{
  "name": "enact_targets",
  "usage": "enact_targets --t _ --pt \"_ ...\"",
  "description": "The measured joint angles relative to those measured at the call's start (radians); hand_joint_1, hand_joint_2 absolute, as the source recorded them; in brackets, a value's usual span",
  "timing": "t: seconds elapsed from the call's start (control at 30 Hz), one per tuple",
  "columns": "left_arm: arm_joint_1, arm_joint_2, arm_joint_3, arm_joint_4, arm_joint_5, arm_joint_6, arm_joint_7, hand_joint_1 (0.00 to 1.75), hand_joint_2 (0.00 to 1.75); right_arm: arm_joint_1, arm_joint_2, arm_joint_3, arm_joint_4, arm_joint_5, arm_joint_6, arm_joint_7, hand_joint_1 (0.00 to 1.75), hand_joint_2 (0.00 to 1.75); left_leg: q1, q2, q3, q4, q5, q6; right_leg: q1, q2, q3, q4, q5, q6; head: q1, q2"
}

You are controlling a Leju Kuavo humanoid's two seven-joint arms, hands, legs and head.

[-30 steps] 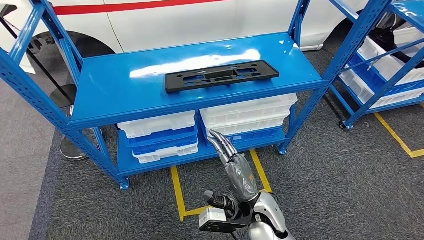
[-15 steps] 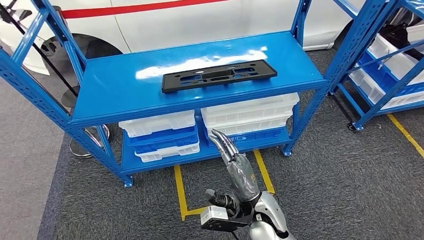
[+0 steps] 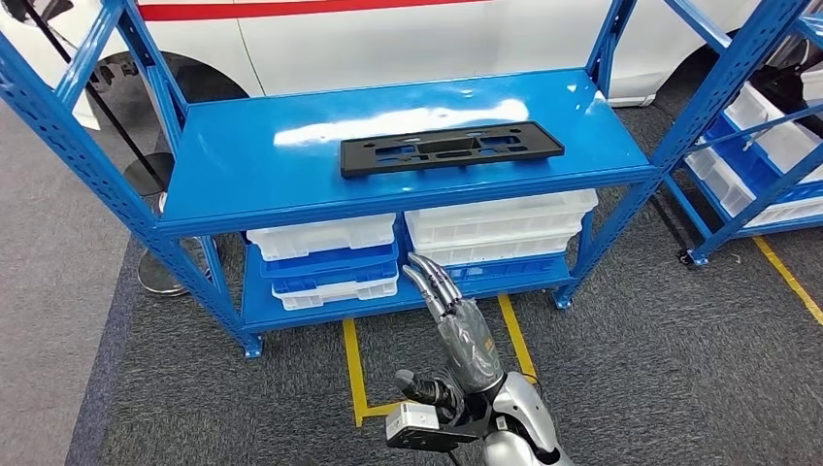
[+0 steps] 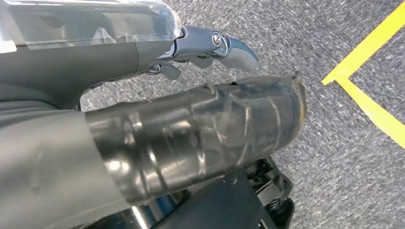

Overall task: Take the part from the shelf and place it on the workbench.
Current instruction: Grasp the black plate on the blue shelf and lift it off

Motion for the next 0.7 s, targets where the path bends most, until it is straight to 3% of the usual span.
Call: enact_targets --t 0.03,0.07,0.13,0.2,0.23,0.37,0.43,0.5,0.57,0.6,0.63,0.7 --pt "0.001 0.0 0.0 0.0 0.0 -0.001 0.0 0.0 0.0 0.002 -0.001 -0.001 0.0 0.0 0.0 0.001 0.0 0.0 0.0 -0.001 0.0 0.001 -0.001 0.0 -0.001 0.001 -0.02 0.039 -0.006 0.001 0.0 0.0" --pt "0.002 0.0 0.0 0.0 0.0 -0.001 0.0 0.0 0.0 0.004 -0.002 -0.002 0.0 -0.001 0.0 0.001 0.0 0.0 0.0 -0.003 0.0 0.002 -0.001 0.0 -0.002 0.001 -0.025 0.044 0.005 0.001 0.0 0.0" --pt "0.001 0.0 0.0 0.0 0.0 -0.002 0.0 0.0 0.0 0.005 -0.003 -0.004 0.0 -0.001 0.0 0.001 0.0 0.0 0.0 -0.008 0.002 0.007 -0.005 -0.003 -0.004 0.002 0.025 -0.064 0.076 -0.002 0.0 0.0" --pt "0.001 -0.001 0.0 0.0 0.0 -0.002 0.0 0.0 0.0 0.004 -0.003 -0.006 -0.001 -0.001 0.0 0.001 0.0 0.0 -0.003 -0.011 0.001 0.013 -0.01 -0.01 -0.003 0.004 0.083 -0.185 0.121 -0.008 0.0 0.0" --pt "0.001 -0.001 0.0 0.0 0.0 -0.002 0.0 0.0 0.0 0.004 -0.003 -0.007 -0.001 -0.001 0.0 0.001 0.0 0.0 -0.004 -0.012 -0.001 0.016 -0.012 -0.015 -0.002 0.006 0.095 -0.212 0.125 -0.01 0.0 0.0" --pt "0.001 -0.001 0.0 0.0 -0.001 -0.002 -0.001 0.0 0.0 0.004 -0.003 -0.009 -0.003 -0.008 0.007 0.004 0.0 0.0 -0.003 -0.012 -0.007 0.022 -0.02 -0.037 -0.001 0.006 0.097 -0.226 0.129 -0.029 -0.001 0.0" --pt "0.001 -0.001 0.0 0.0 -0.002 -0.002 -0.002 0.0 0.0 0.004 -0.003 -0.009 -0.003 -0.025 0.025 0.009 0.0 0.0 -0.001 -0.01 -0.035 0.089 -0.065 -0.046 -0.005 0.003 0.1 -0.232 0.132 -0.039 -0.001 0.0" --pt "0.002 -0.001 0.0 0.0 0.0 -0.002 -0.003 0.0 0.0 0.004 -0.003 -0.01 -0.002 -0.047 0.046 0.018 0.0 0.0 0.001 -0.009 -0.097 0.228 -0.131 -0.053 -0.004 0.001 0.099 -0.233 0.132 -0.043 -0.002 0.0" --pt "0.005 -0.001 0.0 0.0 0.002 -0.002 -0.003 0.0 0.0 0.005 -0.003 -0.012 0.0 -0.051 0.05 0.026 0.0 0.87 0.002 -0.009 -0.139 0.314 -0.15 -0.055 -0.001 0.0 0.099 -0.233 0.132 -0.044 -0.002 0.0" --pt "0.006 -0.001 0.0 0.0 0.003 -0.002 -0.004 0.0 0.0 0.005 -0.003 -0.013 0.001 -0.045 0.044 0.029 0.0 1.31 0.002 -0.009 -0.129 0.292 -0.127 -0.053 0.0 0.0 0.1 -0.233 0.132 -0.044 -0.002 0.0" --pt "0.006 -0.001 0.0 0.0 0.004 -0.002 -0.004 0.0 0.0 0.005 -0.003 -0.013 0.001 -0.037 0.037 0.032 0.0 1.75 0.001 -0.009 -0.102 0.237 -0.092 -0.049 0.001 0.0 0.102 -0.233 0.132 -0.044 -0.002 0.0" --pt "0.005 0.0 0.0 0.0 0.005 -0.002 -0.005 0.0 0.0 0.005 -0.003 -0.014 0.0 -0.024 0.025 0.035 0.0 1.75 -0.002 -0.007 -0.03 0.088 -0.027 -0.035 0.004 0.0 0.106 -0.232 0.13 -0.042 -0.002 0.0"
